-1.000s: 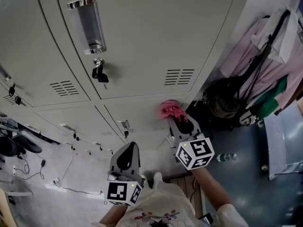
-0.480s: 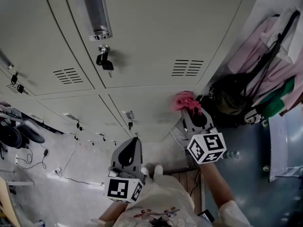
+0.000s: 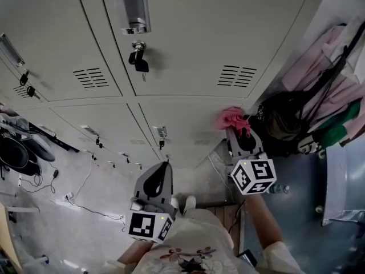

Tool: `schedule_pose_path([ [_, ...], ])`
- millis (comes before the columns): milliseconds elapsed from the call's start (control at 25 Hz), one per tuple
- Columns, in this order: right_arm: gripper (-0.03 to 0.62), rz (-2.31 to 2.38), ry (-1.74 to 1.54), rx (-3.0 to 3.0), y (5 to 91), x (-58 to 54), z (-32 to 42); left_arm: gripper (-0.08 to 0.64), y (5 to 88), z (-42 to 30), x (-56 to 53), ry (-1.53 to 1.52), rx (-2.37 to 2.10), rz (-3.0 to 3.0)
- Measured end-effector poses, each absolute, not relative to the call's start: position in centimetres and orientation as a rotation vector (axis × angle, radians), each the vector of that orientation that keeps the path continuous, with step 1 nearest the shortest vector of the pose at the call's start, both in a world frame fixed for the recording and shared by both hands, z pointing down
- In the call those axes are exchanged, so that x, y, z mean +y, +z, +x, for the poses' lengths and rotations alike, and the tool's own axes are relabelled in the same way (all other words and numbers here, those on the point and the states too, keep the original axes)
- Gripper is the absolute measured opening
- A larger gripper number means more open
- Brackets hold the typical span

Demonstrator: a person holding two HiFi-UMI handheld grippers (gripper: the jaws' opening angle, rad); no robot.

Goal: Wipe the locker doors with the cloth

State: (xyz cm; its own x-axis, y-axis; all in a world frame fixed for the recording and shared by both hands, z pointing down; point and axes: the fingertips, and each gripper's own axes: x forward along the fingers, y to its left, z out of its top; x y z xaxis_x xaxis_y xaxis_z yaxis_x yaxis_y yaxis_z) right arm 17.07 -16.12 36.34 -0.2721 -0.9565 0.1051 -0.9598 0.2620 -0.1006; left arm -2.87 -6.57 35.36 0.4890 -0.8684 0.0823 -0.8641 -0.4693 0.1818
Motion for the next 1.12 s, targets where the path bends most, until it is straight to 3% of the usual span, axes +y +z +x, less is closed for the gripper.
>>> schedule_pose_path([
  [280, 0.109, 1.8, 0.236, -2.561, 36.5, -14.9, 15.8, 0.005, 35.5, -2.6, -6.5, -0.032, -1.499, 2.527],
  [1120, 0.107, 1.123, 0.159, -2.836, 39.6, -13.8, -1.3, 0.005, 35.2, -7.1, -5.2, -0.048, -1.683, 2.425],
])
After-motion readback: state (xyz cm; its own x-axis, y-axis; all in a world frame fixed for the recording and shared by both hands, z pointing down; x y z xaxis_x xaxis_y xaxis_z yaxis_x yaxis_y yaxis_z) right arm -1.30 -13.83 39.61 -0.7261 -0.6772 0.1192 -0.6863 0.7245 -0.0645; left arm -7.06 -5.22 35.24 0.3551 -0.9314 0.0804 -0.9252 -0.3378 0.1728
